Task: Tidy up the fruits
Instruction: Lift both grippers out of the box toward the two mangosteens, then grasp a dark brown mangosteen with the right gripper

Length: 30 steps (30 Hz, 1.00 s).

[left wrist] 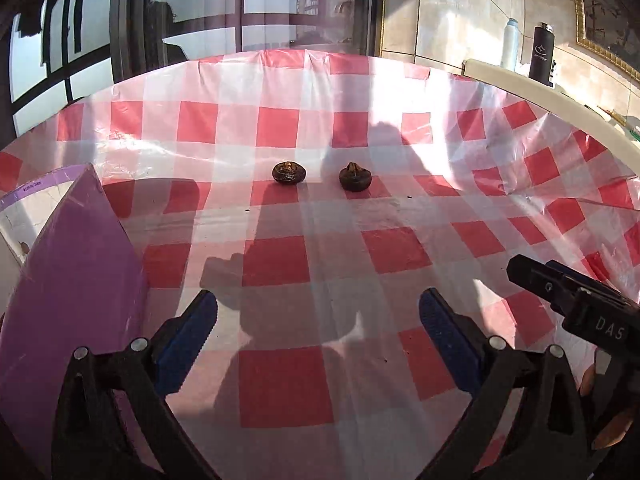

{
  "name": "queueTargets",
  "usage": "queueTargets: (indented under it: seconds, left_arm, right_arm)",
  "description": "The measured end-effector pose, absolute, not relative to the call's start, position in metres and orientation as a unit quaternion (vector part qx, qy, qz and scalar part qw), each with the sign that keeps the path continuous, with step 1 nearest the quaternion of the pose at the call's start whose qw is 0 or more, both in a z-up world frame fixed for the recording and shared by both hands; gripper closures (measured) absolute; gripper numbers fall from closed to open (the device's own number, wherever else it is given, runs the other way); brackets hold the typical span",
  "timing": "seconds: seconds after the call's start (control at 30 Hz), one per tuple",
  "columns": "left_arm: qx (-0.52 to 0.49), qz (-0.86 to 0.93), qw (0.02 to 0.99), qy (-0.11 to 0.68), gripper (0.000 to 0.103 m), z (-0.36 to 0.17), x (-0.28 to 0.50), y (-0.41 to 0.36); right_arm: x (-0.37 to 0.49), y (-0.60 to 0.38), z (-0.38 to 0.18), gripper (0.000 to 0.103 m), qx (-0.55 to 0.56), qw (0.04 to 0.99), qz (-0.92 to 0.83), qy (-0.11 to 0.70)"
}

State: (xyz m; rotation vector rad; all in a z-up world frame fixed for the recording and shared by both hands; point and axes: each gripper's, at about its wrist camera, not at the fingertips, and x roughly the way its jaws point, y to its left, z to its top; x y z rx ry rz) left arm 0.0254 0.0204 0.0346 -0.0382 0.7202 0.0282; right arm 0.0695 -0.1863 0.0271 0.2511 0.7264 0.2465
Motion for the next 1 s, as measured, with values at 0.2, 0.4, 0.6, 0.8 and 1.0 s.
queueTargets:
  seconds: [0.2,0.4,0.6,0.8,1.0]
  left_arm:
    - [-0.074,0.02,0.911,0.405,0.002,0.007,0.049,0.044]
    - [-0.123,-0.029,0.909,0.397,0.002,0.007,0.047,0.055]
    - [-0.161,-0.017,0.908,0.385,0.002,0.006,0.046,0.066]
    - [-0.163,-0.017,0.911,0.379,0.002,0.009,0.044,0.067]
    - [-0.169,-0.014,0.911,0.377,0.002,0.011,0.043,0.069]
  right_arm:
    - [0.112,-0.164,0.025,0.015,0.099,0.915,0.126,0.371]
    - [0.168,-0.131,0.021,0.015,0.07,0.902,0.157,0.397]
    - [0.213,-0.1,0.019,0.025,0.024,0.894,0.167,0.415]
    - [0.246,-0.059,0.018,0.035,-0.032,0.887,0.178,0.424]
    - [0.257,-0.031,0.018,0.056,-0.084,0.887,0.159,0.426]
